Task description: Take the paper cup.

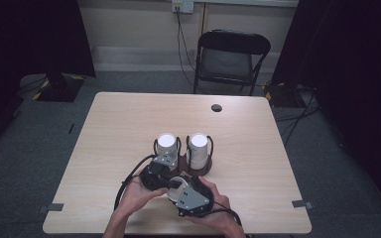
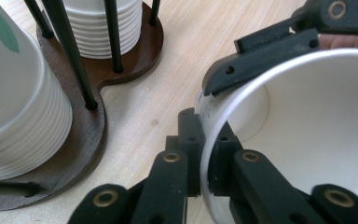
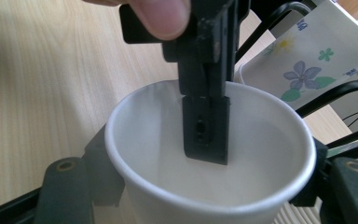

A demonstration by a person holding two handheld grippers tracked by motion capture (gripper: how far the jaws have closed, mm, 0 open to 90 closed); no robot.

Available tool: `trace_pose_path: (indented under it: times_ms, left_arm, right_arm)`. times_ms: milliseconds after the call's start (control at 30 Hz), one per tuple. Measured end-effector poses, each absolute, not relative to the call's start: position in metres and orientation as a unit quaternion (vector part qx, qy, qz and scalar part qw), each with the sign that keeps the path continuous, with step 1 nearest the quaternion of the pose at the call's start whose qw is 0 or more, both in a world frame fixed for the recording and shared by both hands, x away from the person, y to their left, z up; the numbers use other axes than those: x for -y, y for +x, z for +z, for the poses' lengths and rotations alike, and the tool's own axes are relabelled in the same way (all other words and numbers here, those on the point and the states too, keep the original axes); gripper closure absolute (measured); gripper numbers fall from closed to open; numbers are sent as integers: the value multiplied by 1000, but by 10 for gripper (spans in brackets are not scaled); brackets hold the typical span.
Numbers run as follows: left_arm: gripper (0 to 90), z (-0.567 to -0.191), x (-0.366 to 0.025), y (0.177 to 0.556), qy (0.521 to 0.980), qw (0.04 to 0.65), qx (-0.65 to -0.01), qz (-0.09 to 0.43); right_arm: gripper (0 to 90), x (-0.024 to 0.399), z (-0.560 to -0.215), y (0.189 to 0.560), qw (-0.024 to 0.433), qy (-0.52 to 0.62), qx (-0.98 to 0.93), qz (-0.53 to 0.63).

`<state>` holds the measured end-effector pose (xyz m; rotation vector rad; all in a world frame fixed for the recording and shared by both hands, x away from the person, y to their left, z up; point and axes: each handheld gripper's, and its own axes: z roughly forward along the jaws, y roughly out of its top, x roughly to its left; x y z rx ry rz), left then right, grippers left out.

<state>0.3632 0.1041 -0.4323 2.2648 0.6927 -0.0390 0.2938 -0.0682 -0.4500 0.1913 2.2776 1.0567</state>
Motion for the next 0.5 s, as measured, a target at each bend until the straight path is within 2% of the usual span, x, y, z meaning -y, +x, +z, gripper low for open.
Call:
trace_pose_path:
  times_ms: [367, 500]
  left_arm:
    - [717, -435, -110, 362, 872, 397, -287, 2]
    - [597, -433, -111, 361, 868, 404, -288, 28]
  right_arm:
    - [312, 71, -450, 295, 306, 79, -860, 401]
    - [312, 73, -447, 297, 301, 88, -859, 406]
